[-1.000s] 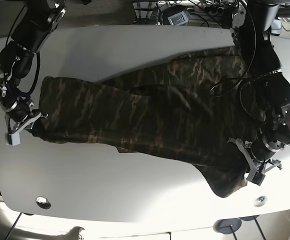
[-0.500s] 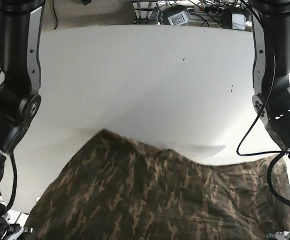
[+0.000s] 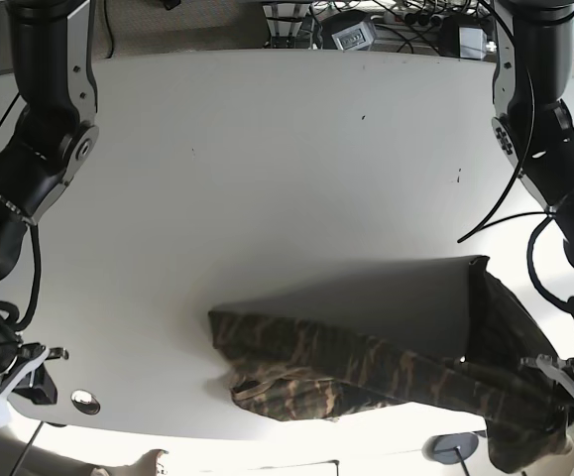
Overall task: Fold the T-shirt properly
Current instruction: 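Lift the shirt with both grippers and swing it back onto the table, then regrasp the shirt edges with both grippers and pull them apart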
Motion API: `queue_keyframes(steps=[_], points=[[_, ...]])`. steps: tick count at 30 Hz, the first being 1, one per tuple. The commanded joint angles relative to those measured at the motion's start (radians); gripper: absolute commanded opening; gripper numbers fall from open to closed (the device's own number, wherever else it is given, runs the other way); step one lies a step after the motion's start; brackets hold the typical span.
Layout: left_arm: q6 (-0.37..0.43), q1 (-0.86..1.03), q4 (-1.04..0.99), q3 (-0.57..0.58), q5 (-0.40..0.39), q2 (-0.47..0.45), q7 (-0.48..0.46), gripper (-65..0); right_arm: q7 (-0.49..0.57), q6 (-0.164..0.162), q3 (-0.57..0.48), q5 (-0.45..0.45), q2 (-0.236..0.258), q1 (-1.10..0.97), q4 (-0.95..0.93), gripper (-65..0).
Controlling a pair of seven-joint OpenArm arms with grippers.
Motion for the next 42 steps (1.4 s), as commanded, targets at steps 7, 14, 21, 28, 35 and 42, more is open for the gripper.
queue_keyframes(steps=[7, 14, 21, 28, 35, 42], points=[[0.004, 0.426, 0.21, -0.131, -0.008, 0.041, -0.032, -65.0, 0.15, -0.004, -0.01, 0.023, -0.086, -0.274, 0.026, -47.2], [-0.099, 0.543, 0.216, -0.263, -0.001, 0.043, -0.032, -65.0, 0.402, -0.005, -0.326, 0.022, -0.095, -0.248, -0.223, -5.2], [-0.102, 0.57, 0.216, -0.272, -0.004, 0.043, -0.032, -65.0, 0.692, -0.005, -0.624, 0.022, -0.103, -0.114, -0.594, -5.2], [-0.102, 0.599, 0.216, -0.272, -0.005, 0.043, -0.032, -65.0, 1.023, -0.005, -0.802, 0.022, -0.141, 0.016, -0.984, -5.2], [-0.102, 0.599, 0.216, -0.269, -0.005, 0.044, -0.032, -65.0, 1.238, -0.005, -0.879, -0.069, -0.247, 0.051, -1.182, -5.2], [-0.102, 0.599, 0.216, -0.27, -0.005, 0.044, -0.032, -65.0, 1.249, -0.027, -0.879, -0.084, -0.285, 0.054, -1.21, -8.2]])
